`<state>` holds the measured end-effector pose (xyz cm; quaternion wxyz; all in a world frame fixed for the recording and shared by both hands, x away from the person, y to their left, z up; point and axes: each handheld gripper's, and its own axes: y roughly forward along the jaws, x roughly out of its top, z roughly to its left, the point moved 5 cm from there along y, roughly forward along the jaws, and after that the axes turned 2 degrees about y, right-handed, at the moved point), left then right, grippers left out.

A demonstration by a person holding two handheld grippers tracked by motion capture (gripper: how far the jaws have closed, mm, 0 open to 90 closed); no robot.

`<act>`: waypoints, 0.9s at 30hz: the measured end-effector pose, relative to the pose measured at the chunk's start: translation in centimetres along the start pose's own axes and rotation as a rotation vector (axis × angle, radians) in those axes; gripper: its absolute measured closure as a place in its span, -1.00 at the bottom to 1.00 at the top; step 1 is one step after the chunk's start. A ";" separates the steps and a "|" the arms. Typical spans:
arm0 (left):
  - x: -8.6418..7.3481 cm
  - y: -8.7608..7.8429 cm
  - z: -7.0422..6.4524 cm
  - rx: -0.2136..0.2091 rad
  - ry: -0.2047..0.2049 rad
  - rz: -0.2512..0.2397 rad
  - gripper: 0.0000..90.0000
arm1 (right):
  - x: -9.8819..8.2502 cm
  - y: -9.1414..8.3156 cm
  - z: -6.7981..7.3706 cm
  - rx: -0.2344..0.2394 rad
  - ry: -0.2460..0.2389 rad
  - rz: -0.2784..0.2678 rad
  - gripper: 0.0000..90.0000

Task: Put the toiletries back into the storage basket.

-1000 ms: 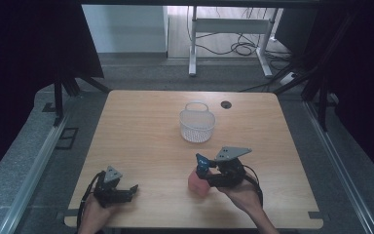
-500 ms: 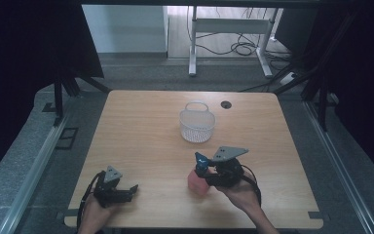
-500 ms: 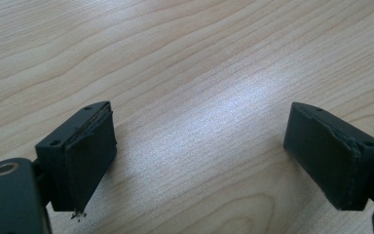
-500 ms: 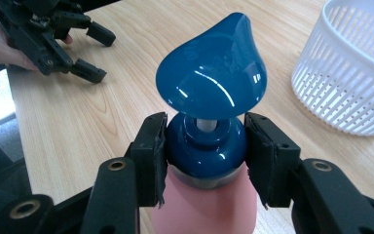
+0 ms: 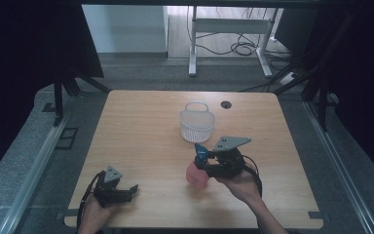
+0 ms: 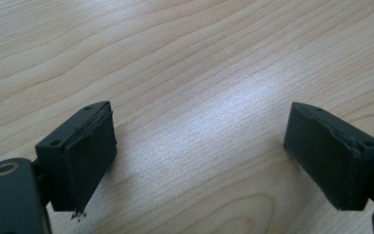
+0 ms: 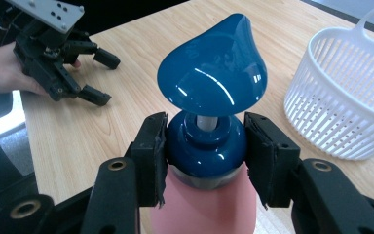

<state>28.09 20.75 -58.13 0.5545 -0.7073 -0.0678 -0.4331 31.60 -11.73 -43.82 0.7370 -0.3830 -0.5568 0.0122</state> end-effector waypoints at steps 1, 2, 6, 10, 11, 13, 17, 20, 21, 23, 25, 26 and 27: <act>0.0 0.0 0.0 0.000 0.000 0.001 -0.75 | 0.2 0.0 -0.1 0.001 0.002 -0.001 0.18; 0.0 0.0 0.0 0.000 0.000 0.000 -0.75 | 0.5 -0.1 -0.2 0.002 0.003 -0.002 0.18; 0.0 0.0 0.0 -0.002 0.003 0.001 -0.75 | 1.0 -0.2 -0.5 -0.004 -0.004 0.001 0.18; 0.0 0.0 0.0 0.000 0.005 0.000 -0.75 | 1.6 -0.4 -0.7 -0.007 -0.010 0.000 0.18; 0.0 0.0 0.0 0.000 0.005 0.001 -0.75 | 2.0 -0.5 -0.8 -0.010 -0.011 -0.004 0.18; 0.0 0.0 0.0 0.000 0.006 0.000 -0.75 | 2.2 -0.5 -0.9 -0.011 -0.011 -0.005 0.18; 0.0 0.0 0.0 0.000 0.006 0.001 -0.75 | 3.0 -0.8 -1.3 -0.012 -0.011 -0.012 0.18; 0.0 0.0 0.0 -0.002 0.006 0.001 -0.75 | 3.7 -1.1 -1.6 -0.017 -0.013 -0.014 0.18; 0.0 0.0 0.0 0.000 0.005 -0.001 -0.75 | 4.0 -1.1 -1.7 -0.018 -0.015 -0.015 0.18; 0.0 0.0 0.0 0.001 0.006 -0.001 -0.75 | 4.5 -1.3 -2.0 -0.023 -0.015 -0.018 0.18; 0.0 0.0 0.0 0.001 0.006 -0.001 -0.75 | 4.9 -1.4 -2.2 -0.026 -0.012 -0.019 0.18; 0.0 0.0 0.0 0.001 0.006 -0.001 -0.75 | 5.1 -1.4 -2.3 -0.026 -0.011 -0.021 0.18; 0.0 0.0 0.0 0.001 0.006 -0.001 -0.75 | 5.3 -1.5 -2.4 -0.027 -0.012 -0.022 0.18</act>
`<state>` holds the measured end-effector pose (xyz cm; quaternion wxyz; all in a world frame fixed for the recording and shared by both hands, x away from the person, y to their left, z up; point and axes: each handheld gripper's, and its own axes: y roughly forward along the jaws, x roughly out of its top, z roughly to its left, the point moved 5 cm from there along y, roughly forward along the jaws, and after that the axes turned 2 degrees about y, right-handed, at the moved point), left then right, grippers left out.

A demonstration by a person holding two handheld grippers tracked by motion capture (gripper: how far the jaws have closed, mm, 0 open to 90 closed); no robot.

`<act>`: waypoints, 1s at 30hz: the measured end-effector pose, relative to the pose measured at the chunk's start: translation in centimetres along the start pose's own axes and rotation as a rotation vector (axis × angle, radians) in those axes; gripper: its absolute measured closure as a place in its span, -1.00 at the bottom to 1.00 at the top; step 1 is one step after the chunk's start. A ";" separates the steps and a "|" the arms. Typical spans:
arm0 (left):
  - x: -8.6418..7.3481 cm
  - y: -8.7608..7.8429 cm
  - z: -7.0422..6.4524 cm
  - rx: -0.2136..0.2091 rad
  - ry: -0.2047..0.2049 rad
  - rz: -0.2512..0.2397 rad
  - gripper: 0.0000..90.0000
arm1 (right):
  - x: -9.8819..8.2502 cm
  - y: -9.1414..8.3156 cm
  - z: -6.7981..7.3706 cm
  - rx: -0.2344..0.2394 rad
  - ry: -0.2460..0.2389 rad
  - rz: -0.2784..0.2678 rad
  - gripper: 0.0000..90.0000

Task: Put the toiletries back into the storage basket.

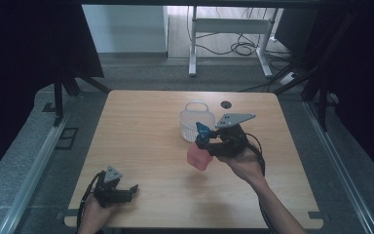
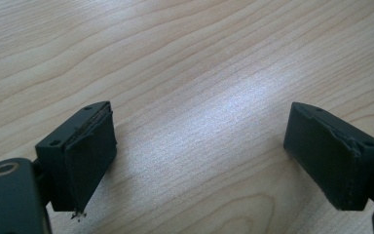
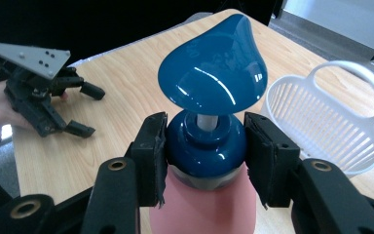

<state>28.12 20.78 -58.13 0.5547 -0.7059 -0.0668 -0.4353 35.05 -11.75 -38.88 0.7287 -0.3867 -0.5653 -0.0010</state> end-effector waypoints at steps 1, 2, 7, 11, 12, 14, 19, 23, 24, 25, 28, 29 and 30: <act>0.0 0.0 0.0 0.000 0.000 0.000 -0.75 | 0.2 0.0 -0.1 0.000 0.001 -0.002 0.18; 0.0 0.0 0.0 0.000 0.000 0.000 -0.75 | 0.6 0.0 -0.3 -0.004 0.000 -0.005 0.18; 0.0 0.0 0.0 0.000 0.000 0.000 -0.75 | 1.3 0.0 -0.6 -0.014 -0.005 -0.007 0.18; 0.0 0.0 0.0 0.000 0.000 0.000 -0.75 | 2.0 0.0 -1.0 -0.023 -0.003 -0.009 0.18; 0.0 0.0 0.0 0.000 0.000 0.000 -0.75 | 2.1 0.0 -1.1 -0.025 -0.003 -0.009 0.18; 0.0 0.0 0.0 0.000 0.000 0.000 -0.75 | 2.5 0.1 -1.4 -0.031 -0.004 -0.010 0.18; 0.0 0.0 0.0 0.001 -0.002 0.000 -0.75 | 3.3 0.0 -1.9 -0.040 -0.002 -0.019 0.18; 0.0 0.0 0.0 0.000 0.000 0.001 -0.75 | 3.9 0.0 -2.2 -0.051 -0.002 -0.022 0.18; 0.0 0.0 0.0 0.000 0.000 0.001 -0.75 | 4.0 0.0 -2.3 -0.054 -0.003 -0.021 0.18; 0.0 0.0 0.0 0.000 0.000 0.001 -0.75 | 4.1 0.1 -2.4 -0.057 -0.003 -0.021 0.18; 0.0 0.0 0.0 0.000 0.000 0.000 -0.75 | 4.4 0.3 -2.7 -0.064 -0.003 -0.020 0.18; 0.0 0.0 0.0 0.000 0.000 0.000 -0.75 | 4.6 0.3 -2.9 -0.066 -0.001 -0.021 0.18; 0.0 0.0 0.0 0.000 0.000 0.000 -0.75 | 4.7 0.4 -3.0 -0.069 0.001 -0.022 0.18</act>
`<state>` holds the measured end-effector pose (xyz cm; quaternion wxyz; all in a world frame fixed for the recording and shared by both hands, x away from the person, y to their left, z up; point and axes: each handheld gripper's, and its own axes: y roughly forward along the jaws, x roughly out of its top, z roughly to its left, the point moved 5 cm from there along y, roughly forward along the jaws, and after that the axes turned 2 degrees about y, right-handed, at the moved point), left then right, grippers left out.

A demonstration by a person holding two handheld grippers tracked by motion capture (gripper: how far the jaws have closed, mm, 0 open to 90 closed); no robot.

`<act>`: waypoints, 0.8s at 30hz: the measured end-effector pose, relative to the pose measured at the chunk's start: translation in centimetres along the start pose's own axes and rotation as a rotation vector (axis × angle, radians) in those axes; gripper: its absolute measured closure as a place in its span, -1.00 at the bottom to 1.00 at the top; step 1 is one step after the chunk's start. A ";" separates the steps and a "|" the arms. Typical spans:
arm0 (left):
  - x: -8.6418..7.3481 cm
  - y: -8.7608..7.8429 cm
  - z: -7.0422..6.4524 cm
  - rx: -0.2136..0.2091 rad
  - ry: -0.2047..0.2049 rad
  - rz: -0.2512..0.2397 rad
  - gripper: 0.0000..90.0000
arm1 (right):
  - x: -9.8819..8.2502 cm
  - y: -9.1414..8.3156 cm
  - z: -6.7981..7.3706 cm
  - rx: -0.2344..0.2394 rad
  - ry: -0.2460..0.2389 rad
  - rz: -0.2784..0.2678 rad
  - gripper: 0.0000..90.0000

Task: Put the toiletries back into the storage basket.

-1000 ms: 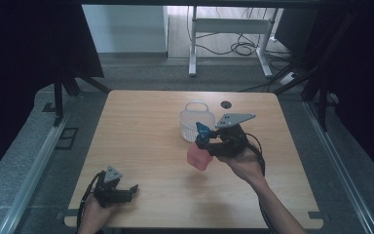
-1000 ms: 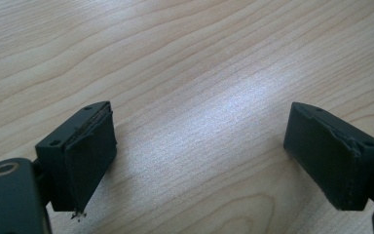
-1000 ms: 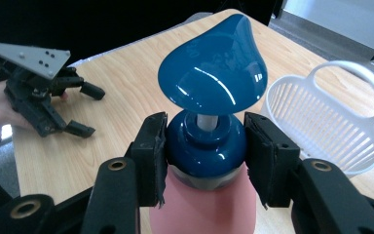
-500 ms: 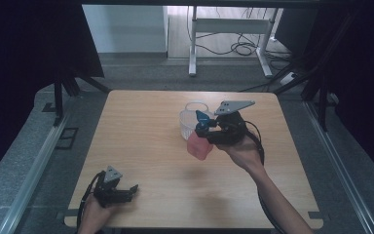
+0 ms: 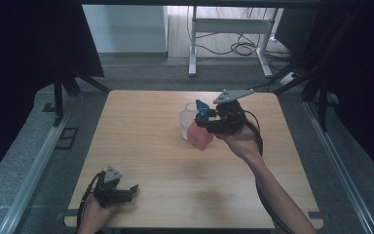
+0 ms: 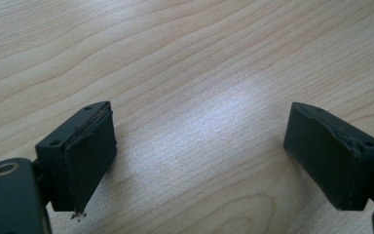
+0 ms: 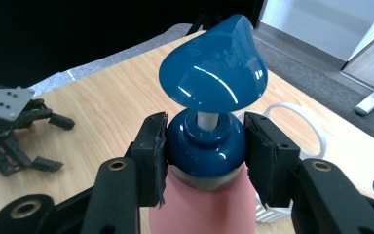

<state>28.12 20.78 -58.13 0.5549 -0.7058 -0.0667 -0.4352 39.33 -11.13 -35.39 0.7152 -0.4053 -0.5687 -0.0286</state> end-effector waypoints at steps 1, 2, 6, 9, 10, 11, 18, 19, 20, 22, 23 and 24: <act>0.0 0.0 0.0 0.000 0.000 0.000 -0.75 | 0.1 0.1 -0.1 -0.004 -0.001 -0.001 0.18; 0.0 0.0 0.0 0.000 0.000 0.000 -0.75 | 0.2 0.1 -0.2 -0.006 0.000 -0.001 0.18; 0.0 0.0 0.0 0.001 0.001 0.001 -0.75 | 0.9 0.4 -0.6 -0.020 -0.007 -0.007 0.18; 0.0 0.0 0.0 0.000 0.002 0.000 -0.75 | 1.2 0.6 -0.8 -0.023 -0.008 -0.010 0.18; 0.0 0.0 0.0 0.000 0.001 0.000 -0.75 | 1.3 0.7 -0.9 -0.027 -0.010 -0.009 0.18; 0.0 0.0 0.0 -0.001 0.001 0.000 -0.75 | 1.4 0.8 -1.0 -0.031 -0.011 -0.010 0.18; 0.0 0.0 0.0 0.000 0.001 -0.001 -0.75 | 2.2 1.3 -1.9 -0.059 -0.007 -0.014 0.18; 0.0 0.0 0.0 0.000 0.001 -0.002 -0.75 | 2.3 1.4 -2.0 -0.062 -0.003 -0.015 0.18; 0.0 0.0 0.0 0.000 0.001 -0.001 -0.75 | 2.4 1.5 -2.2 -0.066 -0.003 -0.016 0.18; 0.0 0.0 0.0 0.000 0.002 -0.002 -0.75 | 2.5 1.7 -2.5 -0.074 0.000 -0.017 0.18; 0.0 0.0 0.0 0.000 0.002 -0.002 -0.75 | 2.6 1.8 -2.6 -0.079 0.000 -0.017 0.18; 0.0 0.0 0.0 -0.001 0.002 -0.002 -0.75 | 2.7 1.9 -2.7 -0.085 -0.002 -0.017 0.18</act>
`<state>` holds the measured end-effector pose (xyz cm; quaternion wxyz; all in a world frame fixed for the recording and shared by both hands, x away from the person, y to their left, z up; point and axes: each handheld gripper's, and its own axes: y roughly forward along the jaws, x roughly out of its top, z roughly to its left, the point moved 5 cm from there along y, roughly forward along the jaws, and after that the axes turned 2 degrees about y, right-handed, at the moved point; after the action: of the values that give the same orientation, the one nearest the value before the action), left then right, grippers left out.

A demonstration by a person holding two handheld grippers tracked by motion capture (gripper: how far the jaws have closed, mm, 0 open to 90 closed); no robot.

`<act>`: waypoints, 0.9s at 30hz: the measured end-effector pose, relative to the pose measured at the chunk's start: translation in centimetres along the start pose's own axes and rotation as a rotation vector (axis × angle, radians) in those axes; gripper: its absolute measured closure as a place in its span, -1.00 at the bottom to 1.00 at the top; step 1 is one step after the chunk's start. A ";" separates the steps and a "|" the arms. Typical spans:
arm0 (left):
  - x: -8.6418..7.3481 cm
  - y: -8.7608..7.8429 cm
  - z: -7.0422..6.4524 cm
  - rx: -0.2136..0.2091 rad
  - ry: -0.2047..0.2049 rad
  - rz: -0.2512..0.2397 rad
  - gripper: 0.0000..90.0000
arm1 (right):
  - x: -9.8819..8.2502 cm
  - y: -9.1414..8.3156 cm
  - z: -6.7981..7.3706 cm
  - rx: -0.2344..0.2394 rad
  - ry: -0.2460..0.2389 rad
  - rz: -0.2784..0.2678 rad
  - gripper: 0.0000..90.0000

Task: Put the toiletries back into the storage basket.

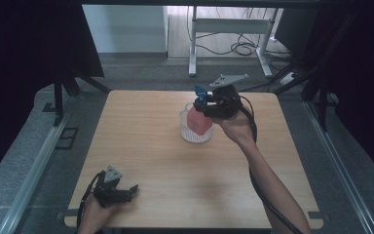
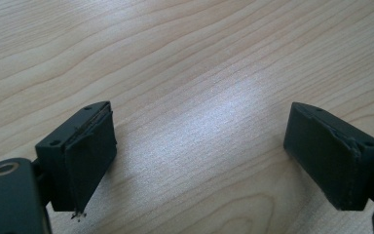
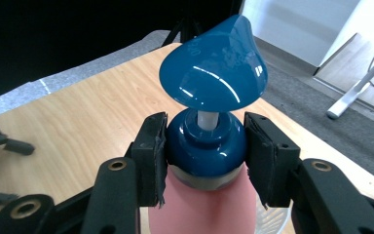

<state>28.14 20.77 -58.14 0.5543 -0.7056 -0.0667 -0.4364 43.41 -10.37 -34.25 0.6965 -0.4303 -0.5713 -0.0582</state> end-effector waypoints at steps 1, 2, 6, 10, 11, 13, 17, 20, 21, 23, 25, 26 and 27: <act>0.0 0.0 0.0 0.000 0.000 0.000 -0.75 | 0.1 0.1 -0.1 -0.005 -0.001 0.000 0.18; 0.0 0.0 0.0 -0.002 0.000 0.000 -0.75 | 0.2 0.3 -0.3 -0.009 -0.001 -0.001 0.18; 0.0 0.0 0.0 -0.001 0.000 0.000 -0.75 | 0.3 0.9 -0.8 -0.023 0.003 0.002 0.18; 0.0 0.0 0.0 -0.001 0.000 0.000 -0.75 | 0.4 1.6 -1.3 -0.036 0.010 0.000 0.18; 0.0 0.0 0.0 -0.002 0.000 -0.001 -0.75 | 0.3 1.7 -1.5 -0.038 0.011 0.001 0.18; 0.0 0.0 0.0 -0.001 0.001 -0.001 -0.75 | 0.3 2.1 -1.8 -0.045 0.016 0.002 0.18; 0.0 0.0 0.0 -0.002 0.002 -0.002 -0.75 | 0.1 2.7 -2.4 -0.058 0.020 0.001 0.18; 0.0 0.0 0.0 -0.003 0.003 -0.002 -0.75 | -0.1 3.1 -2.6 -0.064 0.023 0.003 0.18; 0.0 0.0 0.0 -0.003 0.001 -0.003 -0.75 | -0.1 3.3 -2.7 -0.066 0.024 0.002 0.18; 0.0 0.0 0.0 -0.002 0.001 -0.002 -0.75 | -0.3 3.6 -2.8 -0.066 0.025 0.003 0.18; 0.0 0.0 0.0 -0.004 0.001 -0.003 -0.75 | -0.4 4.0 -3.0 -0.073 0.025 0.004 0.18; 0.0 0.0 0.0 -0.003 0.001 -0.003 -0.75 | -0.5 4.1 -3.0 -0.076 0.022 0.003 0.18; 0.0 0.0 0.0 -0.003 0.002 -0.003 -0.75 | -0.6 4.3 -3.1 -0.078 0.022 0.003 0.18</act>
<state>28.16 20.71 -58.15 0.5526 -0.7061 -0.0664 -0.4378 47.97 -10.00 -36.92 0.6854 -0.4574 -0.5603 -0.0842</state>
